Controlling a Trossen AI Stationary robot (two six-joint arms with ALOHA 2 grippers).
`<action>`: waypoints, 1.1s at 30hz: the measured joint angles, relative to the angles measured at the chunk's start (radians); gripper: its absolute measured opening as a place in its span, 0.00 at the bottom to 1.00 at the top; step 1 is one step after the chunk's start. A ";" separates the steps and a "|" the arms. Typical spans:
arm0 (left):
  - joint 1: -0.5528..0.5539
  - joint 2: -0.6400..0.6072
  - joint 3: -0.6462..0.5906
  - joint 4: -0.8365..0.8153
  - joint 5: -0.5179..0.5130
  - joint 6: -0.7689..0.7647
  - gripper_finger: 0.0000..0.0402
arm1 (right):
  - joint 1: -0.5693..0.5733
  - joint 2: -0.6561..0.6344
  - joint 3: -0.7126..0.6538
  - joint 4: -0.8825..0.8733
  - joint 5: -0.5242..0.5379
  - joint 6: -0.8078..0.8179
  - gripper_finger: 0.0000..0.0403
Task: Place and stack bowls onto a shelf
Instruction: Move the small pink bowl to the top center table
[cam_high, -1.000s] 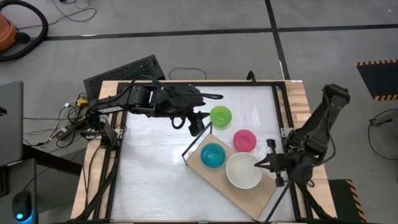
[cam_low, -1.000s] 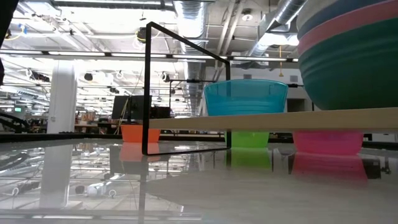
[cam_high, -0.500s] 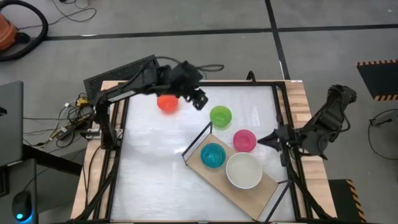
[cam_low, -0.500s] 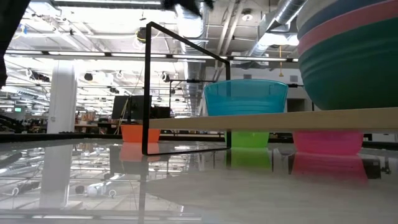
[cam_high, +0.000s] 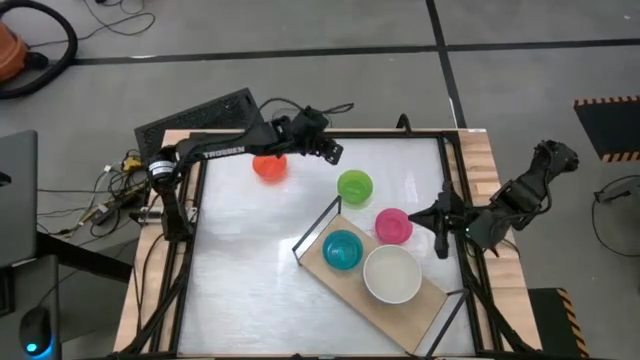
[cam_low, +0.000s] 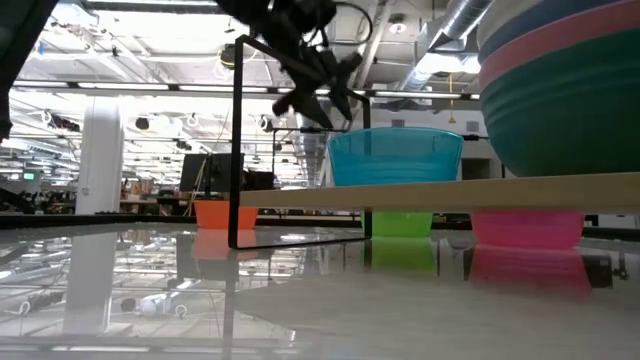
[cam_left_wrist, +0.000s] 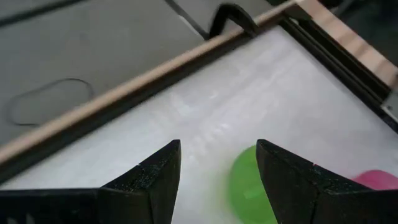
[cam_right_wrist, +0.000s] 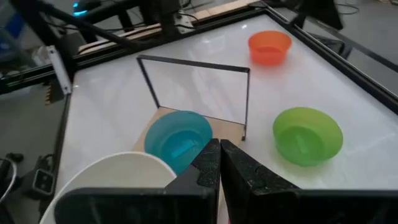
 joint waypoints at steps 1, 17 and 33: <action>0.002 0.000 -0.036 0.041 0.026 -0.002 0.48 | -0.008 0.006 0.000 0.002 0.000 0.005 0.09; 0.023 0.166 -0.140 0.212 0.255 -0.042 0.48 | -0.110 0.026 0.000 0.004 -0.004 0.018 0.09; -0.011 0.443 0.231 -0.123 0.243 0.070 0.47 | -0.113 0.027 0.000 -0.002 -0.027 0.018 0.09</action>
